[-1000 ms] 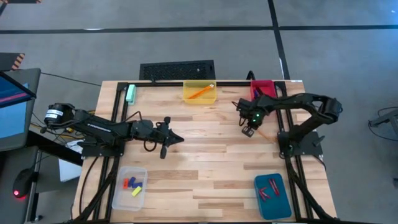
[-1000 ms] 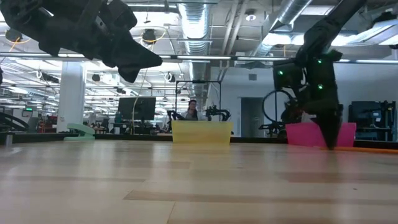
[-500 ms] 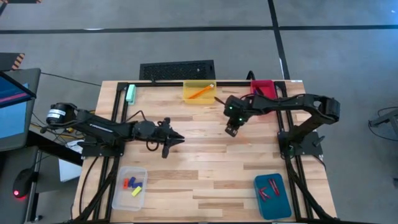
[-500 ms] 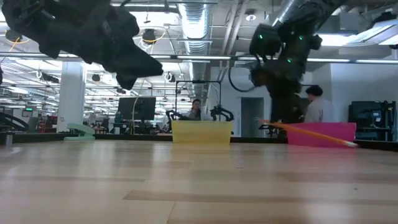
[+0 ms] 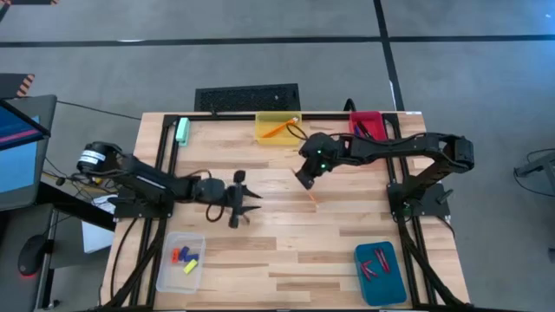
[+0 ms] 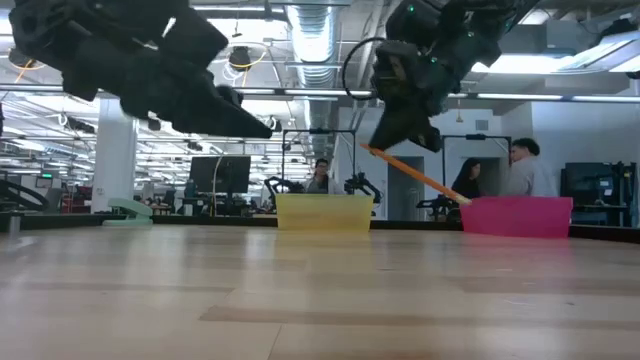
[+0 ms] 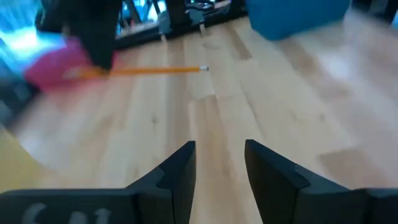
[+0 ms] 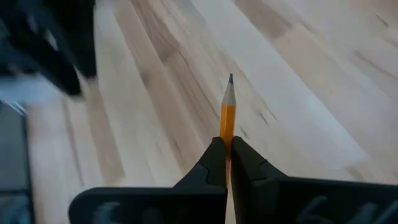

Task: Sort crayons/erasers/pens/pencils in bins
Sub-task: Put the orange pencil into the yellow bin

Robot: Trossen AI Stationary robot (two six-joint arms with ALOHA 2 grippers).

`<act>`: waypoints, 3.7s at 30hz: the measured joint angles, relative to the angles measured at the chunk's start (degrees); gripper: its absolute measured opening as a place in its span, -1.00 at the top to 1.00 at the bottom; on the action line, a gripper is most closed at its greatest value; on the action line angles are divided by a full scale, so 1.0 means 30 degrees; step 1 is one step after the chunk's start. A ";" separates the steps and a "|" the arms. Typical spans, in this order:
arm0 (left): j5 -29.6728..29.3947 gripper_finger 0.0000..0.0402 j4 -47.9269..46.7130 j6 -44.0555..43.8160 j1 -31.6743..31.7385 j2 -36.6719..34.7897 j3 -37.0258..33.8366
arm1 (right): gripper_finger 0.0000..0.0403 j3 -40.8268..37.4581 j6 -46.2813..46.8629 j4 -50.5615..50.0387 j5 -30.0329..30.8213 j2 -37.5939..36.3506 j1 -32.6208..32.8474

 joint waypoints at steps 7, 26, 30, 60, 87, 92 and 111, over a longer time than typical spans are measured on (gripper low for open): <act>-0.7214 0.34 0.0266 0.9257 -0.2856 0.1934 0.1723 | 0.94 0.0000 0.3142 0.4128 0.0022 0.0000 0.0005; -1.2879 0.34 1.3652 2.8794 -0.4987 0.7439 0.2900 | 0.93 0.0022 0.7118 1.0078 -0.0948 -0.0022 0.2026; -1.2610 0.34 1.2932 2.9626 -0.4980 0.7439 0.3214 | 0.93 0.0022 0.7630 1.0488 -0.0904 -0.0029 0.2254; -1.1373 0.51 1.1226 3.1718 -0.4980 0.7439 0.4777 | 0.92 0.0022 0.8829 1.0277 -0.0191 -0.0022 0.3437; -1.1695 0.94 0.9049 3.2037 -0.4514 0.7425 0.6044 | 0.66 0.0000 0.6475 0.9172 0.0753 -0.0007 0.3883; -1.2409 0.92 0.9061 3.1664 -0.4521 0.7425 0.6040 | 0.32 0.0000 0.5481 0.8595 0.1073 -0.0007 0.3816; -1.4366 0.95 0.8346 2.0064 -0.2607 0.5893 0.5465 | 0.10 0.0036 -0.2879 0.1568 0.4984 -0.6063 0.3792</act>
